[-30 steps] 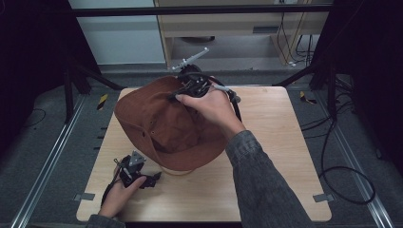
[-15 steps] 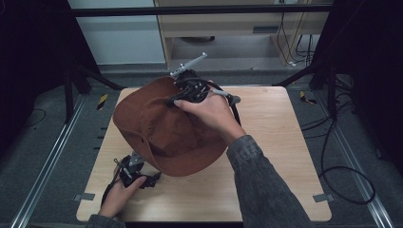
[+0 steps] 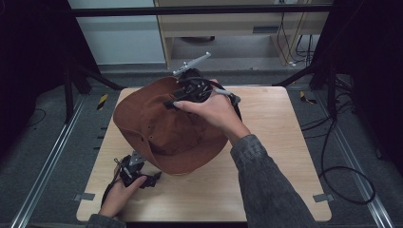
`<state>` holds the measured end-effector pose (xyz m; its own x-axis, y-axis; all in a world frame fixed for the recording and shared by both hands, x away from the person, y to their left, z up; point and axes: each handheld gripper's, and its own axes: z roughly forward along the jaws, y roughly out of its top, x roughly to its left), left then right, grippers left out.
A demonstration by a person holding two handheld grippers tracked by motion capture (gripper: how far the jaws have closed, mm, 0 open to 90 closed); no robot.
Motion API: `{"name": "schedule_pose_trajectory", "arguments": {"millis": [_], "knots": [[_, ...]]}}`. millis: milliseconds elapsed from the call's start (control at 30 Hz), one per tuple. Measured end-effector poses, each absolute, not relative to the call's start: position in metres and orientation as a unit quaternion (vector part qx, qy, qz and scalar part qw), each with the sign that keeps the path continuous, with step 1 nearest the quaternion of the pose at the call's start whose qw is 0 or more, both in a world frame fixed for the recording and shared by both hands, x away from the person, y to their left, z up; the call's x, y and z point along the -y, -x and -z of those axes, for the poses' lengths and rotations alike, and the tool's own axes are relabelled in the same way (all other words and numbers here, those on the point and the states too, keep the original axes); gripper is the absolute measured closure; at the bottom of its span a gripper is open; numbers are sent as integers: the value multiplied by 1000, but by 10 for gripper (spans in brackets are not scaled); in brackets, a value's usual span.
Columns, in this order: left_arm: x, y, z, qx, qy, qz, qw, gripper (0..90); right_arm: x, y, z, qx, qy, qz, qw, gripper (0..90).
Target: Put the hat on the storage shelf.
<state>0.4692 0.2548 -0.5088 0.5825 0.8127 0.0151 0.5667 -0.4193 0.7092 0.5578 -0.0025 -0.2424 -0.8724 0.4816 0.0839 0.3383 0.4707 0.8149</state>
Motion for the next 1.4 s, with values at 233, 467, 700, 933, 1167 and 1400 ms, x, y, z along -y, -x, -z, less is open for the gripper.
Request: {"name": "schedule_pose_trajectory", "arguments": {"millis": [233,467,700,933,1167,1400], "knots": [[-255,-469,509,-419,-822,-182,339,0,11,-551,239,-851,-238,-458,92,271],[-255,-469,509,-420,-822,-182,339,0,24,-546,233,-846,-250,-460,102,132],[-255,-469,509,-419,-823,-182,339,0,48,-539,227,-830,-267,-473,125,63],[-255,-469,509,-419,-822,-182,338,0,92,-525,222,-808,-287,-491,157,61],[-255,-469,509,-419,-822,-183,340,0,138,-514,235,-792,-318,-490,178,71],[-255,-469,509,-420,-821,-183,340,0,175,-499,255,-780,-339,-487,198,67]]}}
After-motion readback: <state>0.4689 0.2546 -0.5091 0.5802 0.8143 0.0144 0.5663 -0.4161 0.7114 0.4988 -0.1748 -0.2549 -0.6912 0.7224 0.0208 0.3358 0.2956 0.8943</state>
